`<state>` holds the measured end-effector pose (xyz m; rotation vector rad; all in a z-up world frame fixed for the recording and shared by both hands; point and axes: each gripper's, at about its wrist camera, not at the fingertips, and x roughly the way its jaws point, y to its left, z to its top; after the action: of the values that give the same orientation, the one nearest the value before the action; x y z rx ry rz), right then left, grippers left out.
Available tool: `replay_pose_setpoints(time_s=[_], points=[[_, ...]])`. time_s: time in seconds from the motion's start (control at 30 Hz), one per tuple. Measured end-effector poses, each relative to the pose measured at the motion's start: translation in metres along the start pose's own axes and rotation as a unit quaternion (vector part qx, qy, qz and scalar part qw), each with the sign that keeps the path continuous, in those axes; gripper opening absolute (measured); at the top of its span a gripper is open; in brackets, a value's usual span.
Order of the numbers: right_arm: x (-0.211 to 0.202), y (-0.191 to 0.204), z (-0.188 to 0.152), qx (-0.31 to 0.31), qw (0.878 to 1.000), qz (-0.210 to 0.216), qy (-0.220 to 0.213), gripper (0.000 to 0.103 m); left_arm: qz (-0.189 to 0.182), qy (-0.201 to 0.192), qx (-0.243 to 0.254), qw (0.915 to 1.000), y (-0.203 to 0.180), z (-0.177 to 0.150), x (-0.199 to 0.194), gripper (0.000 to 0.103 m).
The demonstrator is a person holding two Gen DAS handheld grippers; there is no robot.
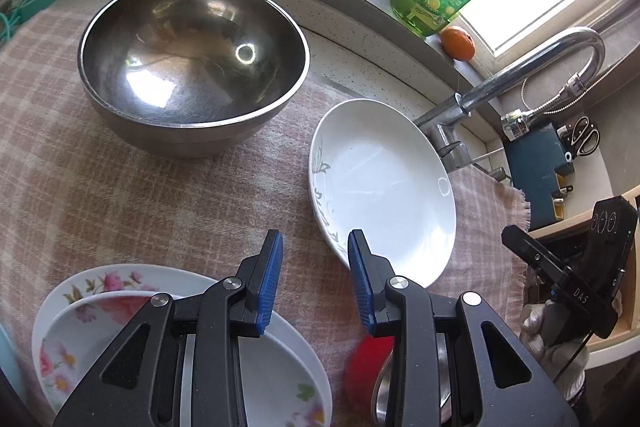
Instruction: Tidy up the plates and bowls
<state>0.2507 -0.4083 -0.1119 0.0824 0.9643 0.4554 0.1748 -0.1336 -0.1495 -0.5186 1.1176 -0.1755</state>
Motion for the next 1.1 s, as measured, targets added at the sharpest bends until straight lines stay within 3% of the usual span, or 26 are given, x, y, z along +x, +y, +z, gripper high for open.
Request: replay_pose_setpoints(time_s=[0.1, 0.3, 0.47, 0.57, 0.8, 1.1], points=[[0.013, -0.009, 0.001, 0.007, 1.0, 0.003, 0.01, 0.09, 0.006, -0.003, 0.002, 1.0, -0.003, 0.005, 0.009, 0.032], [0.034, -0.014, 0.008, 0.01, 1.0, 0.01, 0.023, 0.075, 0.022, 0.0, 0.007, 0.9997, -0.008, 0.013, 0.027, 0.032], [0.05, -0.012, 0.016, 0.014, 0.999, 0.018, 0.033, 0.058, 0.027, 0.004, 0.008, 0.9996, -0.01, 0.016, 0.035, 0.031], [0.06, -0.011, 0.019, 0.013, 0.999, 0.022, 0.04, 0.045, 0.03, 0.007, 0.011, 0.9995, -0.011, 0.017, 0.038, 0.022], [0.079, -0.012, 0.024, 0.017, 0.998, 0.028, 0.059, 0.018, 0.035, 0.008, 0.014, 0.9993, -0.01, 0.019, 0.041, 0.013], [0.087, -0.012, 0.028, 0.012, 0.997, 0.025, 0.067, 0.012, 0.039, 0.01, 0.033, 0.9987, -0.019, 0.023, 0.043, 0.012]])
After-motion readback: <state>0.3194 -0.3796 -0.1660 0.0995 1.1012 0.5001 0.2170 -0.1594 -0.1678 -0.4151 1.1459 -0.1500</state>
